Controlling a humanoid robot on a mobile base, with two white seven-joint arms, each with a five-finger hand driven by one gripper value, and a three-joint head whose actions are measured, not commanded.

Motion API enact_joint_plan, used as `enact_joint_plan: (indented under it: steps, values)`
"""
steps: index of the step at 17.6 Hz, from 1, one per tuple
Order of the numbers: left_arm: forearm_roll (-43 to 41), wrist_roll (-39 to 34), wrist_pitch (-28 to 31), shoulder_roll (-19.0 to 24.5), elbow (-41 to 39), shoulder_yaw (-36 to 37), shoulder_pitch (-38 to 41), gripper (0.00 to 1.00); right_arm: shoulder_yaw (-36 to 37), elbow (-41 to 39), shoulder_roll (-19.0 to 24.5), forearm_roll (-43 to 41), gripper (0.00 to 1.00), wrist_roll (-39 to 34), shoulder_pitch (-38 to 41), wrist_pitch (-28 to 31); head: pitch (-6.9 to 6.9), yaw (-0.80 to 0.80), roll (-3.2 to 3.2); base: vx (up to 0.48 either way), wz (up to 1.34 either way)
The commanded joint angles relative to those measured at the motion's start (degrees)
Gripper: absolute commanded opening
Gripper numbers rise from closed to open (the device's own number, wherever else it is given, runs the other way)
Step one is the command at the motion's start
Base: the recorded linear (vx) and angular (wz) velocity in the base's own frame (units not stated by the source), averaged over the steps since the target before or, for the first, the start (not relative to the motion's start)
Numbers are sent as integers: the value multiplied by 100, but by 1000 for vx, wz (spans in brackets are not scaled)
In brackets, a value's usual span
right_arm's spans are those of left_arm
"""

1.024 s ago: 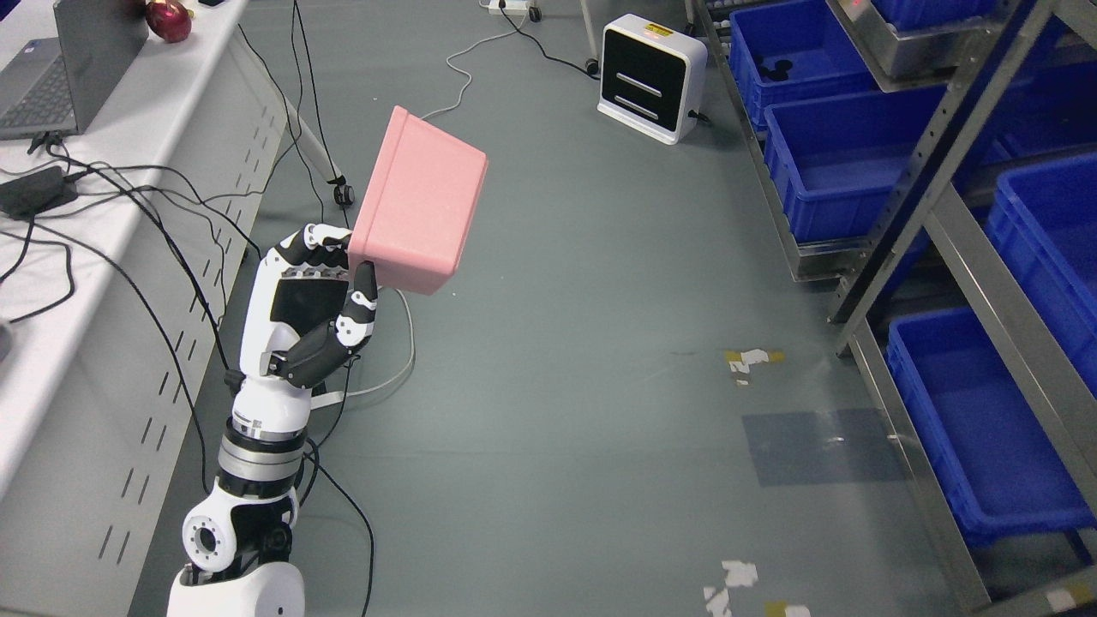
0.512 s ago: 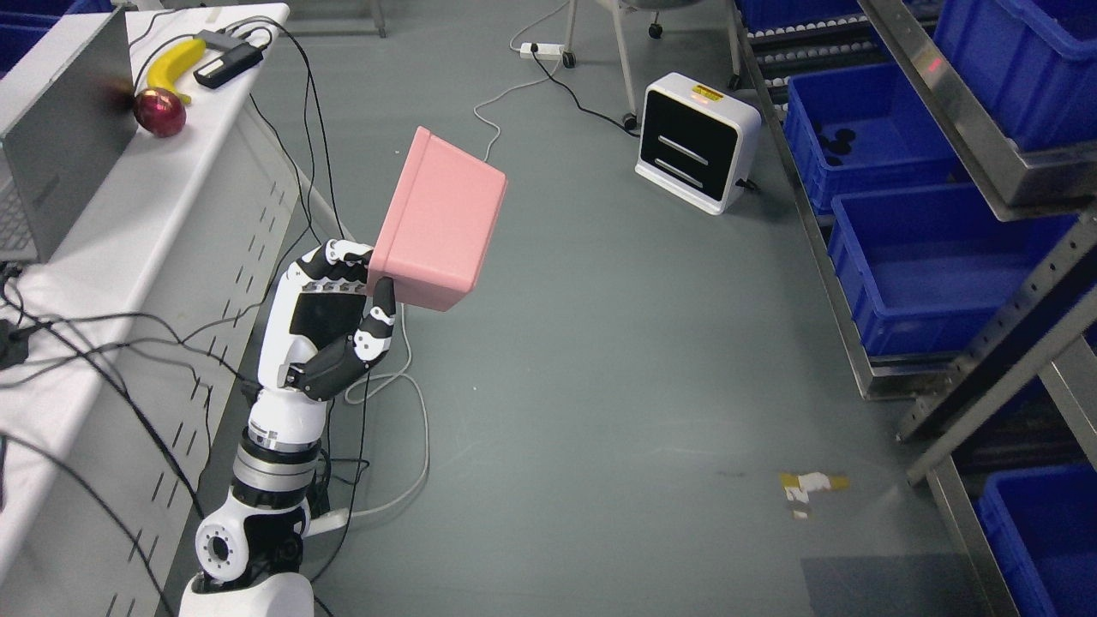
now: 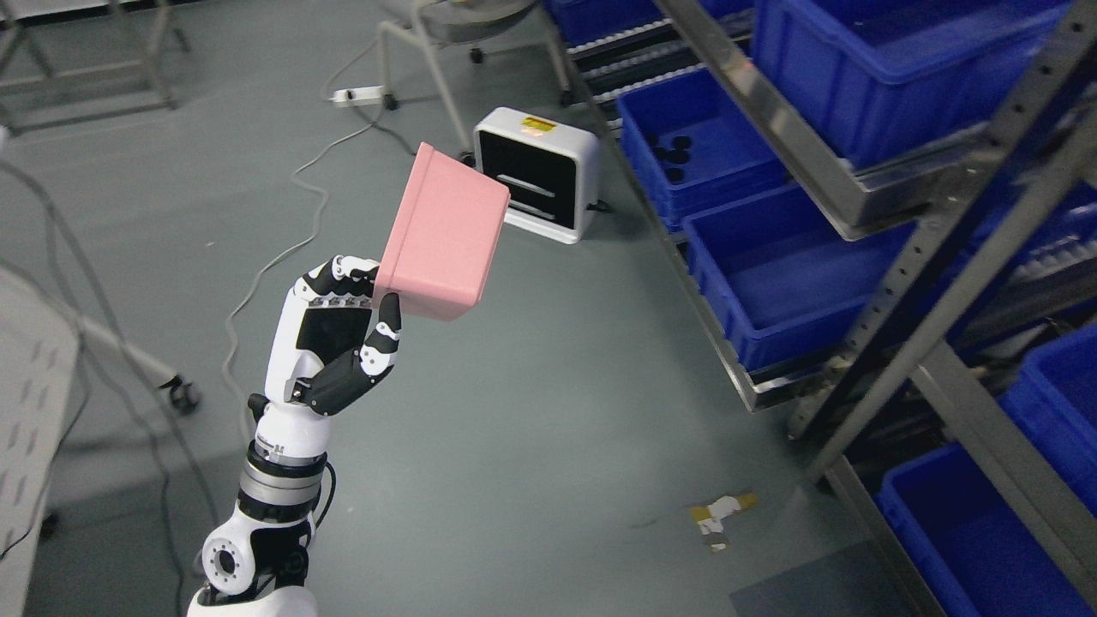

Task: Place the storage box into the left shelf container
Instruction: 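Hold the pink box raised in the left hand while turning toward the shelf rack, then lower the pink box into the blue bin on the lower shelf with the left hand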

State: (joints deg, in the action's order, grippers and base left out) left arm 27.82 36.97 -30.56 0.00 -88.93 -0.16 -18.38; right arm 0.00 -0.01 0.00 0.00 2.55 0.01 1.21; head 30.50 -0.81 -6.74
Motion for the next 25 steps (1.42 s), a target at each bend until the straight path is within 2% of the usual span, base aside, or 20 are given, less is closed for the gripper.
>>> enact_joint_plan:
  steps: [1,8,15,25]
  values:
    - [4,12,-90,100,16,306,256,0,26,-99,-100,0,100,0,-1,2,0,0,0,298,-981]
    - [4,91,-512,100,16,816,1002,0,26,-99,-100,0,100,0,-1,2,0,0,0,193,-971]
    - [-13,144,-601,100,322,728,1258,0,26,-99,-100,0,100,0,-1,2,0,0,0,135,-830]
    - [-470,329,-522,100,1026,500,1373,0,26,-99,-100,0,100,0,-1,2,0,0,0,70,-369]
